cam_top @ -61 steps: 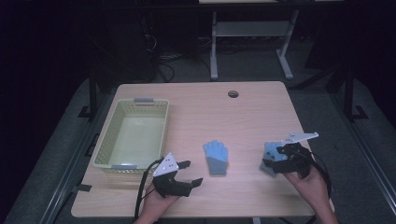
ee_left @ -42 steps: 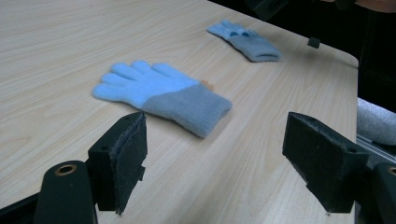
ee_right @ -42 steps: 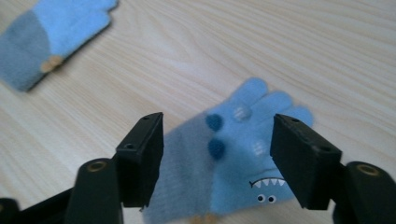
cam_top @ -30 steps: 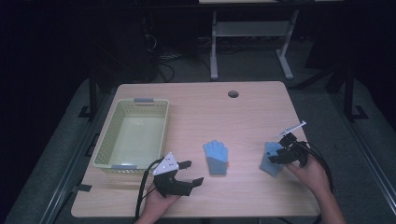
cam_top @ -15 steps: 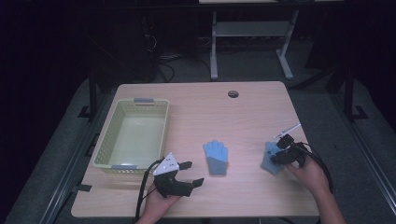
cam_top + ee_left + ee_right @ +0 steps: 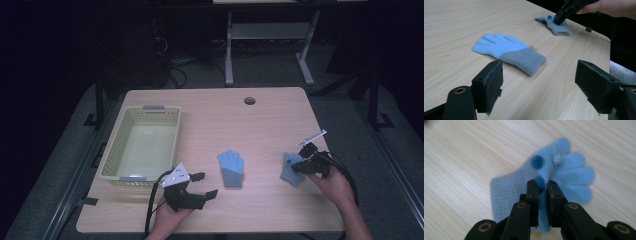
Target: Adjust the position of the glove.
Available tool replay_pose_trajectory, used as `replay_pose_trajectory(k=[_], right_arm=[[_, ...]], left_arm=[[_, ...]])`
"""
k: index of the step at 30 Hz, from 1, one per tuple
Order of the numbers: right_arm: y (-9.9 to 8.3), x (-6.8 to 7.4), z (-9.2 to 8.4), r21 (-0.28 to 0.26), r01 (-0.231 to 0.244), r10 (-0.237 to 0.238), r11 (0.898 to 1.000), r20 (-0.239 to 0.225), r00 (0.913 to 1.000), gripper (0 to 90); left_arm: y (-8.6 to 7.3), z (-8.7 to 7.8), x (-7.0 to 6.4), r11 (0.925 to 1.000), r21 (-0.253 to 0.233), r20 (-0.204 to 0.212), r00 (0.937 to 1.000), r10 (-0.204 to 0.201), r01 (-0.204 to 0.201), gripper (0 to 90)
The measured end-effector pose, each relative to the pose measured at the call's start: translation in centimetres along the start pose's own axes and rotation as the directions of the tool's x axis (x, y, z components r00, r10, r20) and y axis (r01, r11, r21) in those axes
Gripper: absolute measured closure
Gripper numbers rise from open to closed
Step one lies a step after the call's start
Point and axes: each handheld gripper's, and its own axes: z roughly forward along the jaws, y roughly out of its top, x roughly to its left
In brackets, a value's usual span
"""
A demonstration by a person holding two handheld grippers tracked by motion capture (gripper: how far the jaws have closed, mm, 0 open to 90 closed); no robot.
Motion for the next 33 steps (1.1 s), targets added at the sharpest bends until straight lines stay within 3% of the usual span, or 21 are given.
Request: replay_pose_trajectory(k=[7, 13, 19, 20, 22, 33], right_arm=[[1.3, 1.0, -2.1, -0.041, 0.057, -0.057, 0.998, 0.002, 0.9984, 81.9], [3.5, 3.0, -3.4, -0.089, 0.132, -0.134, 0.987, -0.02, 0.9907, 81.8], [6.3, 5.6, -3.8, -0.112, 0.225, -0.232, 0.968, -0.06, 0.9708, 81.5], [6.3, 5.6, -3.8, -0.112, 0.225, -0.232, 0.968, -0.06, 0.9708, 81.5], [7.4, 6.9, -3.5, -0.109, 0.258, -0.267, 0.96, -0.079, 0.9605, 81.5], [10.3, 9.4, -2.0, -0.102, 0.352, -0.364, 0.931, -0.15, 0.9194, 81.0]], left_arm=[[0.0, -0.1, -0.2, 1.0, -0.009, -0.008, 1.0, -0.004, 0.004, 22.1], [0.0, -0.2, -0.1, 0.9998, -0.018, -0.009, 0.9999, -0.012, 0.012, 22.1], [0.1, -0.3, 0.0, 0.9998, -0.02, -0.01, 0.9999, -0.005, 0.005, 22.1], [0.1, -0.3, 0.0, 0.9998, -0.02, -0.01, 0.9999, -0.005, 0.005, 22.1], [0.1, -0.4, 0.0, 0.9997, -0.023, -0.011, 0.9999, -0.006, 0.006, 22.1], [0.2, -0.4, 0.1, 0.9996, -0.027, -0.007, 0.9999, -0.008, 0.007, 22.1]])
